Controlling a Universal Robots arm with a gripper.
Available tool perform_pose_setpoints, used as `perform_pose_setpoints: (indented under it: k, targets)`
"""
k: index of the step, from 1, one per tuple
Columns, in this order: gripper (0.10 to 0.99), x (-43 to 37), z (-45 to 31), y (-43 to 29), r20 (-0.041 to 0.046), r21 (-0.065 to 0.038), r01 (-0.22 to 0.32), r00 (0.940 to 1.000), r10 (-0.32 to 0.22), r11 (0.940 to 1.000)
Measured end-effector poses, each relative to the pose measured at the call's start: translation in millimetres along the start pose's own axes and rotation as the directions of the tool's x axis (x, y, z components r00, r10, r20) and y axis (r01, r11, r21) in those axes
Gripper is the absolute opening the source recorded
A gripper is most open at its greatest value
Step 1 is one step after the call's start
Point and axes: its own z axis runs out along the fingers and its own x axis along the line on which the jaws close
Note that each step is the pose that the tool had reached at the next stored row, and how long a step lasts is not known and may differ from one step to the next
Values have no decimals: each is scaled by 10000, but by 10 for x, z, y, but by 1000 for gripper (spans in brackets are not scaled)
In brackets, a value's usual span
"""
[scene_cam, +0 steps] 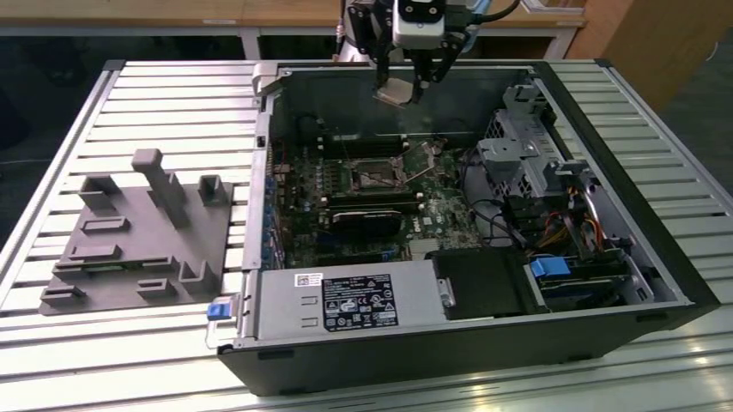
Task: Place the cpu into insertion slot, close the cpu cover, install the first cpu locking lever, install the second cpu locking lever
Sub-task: 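Place the cpu into insertion slot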
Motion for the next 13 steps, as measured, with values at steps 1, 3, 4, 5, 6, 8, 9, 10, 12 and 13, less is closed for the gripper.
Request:
perform_pose_setpoints:
  k: [1,3,4,5,6,8,9,10,12,13]
  targets:
    - [537,0,1,0,4,-1,-46,10000,46,10000]
    - [537,0,2,0,12,-3,-138,9999,138,9999]
    - [537,0,3,0,17,-3,-187,9998,187,9998]
    - [537,0,4,0,21,-4,-235,9997,235,9997]
    - [537,0,5,0,25,-5,-281,9996,281,9996]
    - [537,0,6,-1,33,-7,-375,9993,375,9993]
    - [537,0,7,-1,37,-8,-419,9991,419,9991]
    - [537,0,8,-1,41,-9,-466,9989,466,9989]
    - [537,0,10,-1,50,-12,-565,9984,565,9984]
    - [537,0,11,-1,54,-13,-611,9981,612,9981]
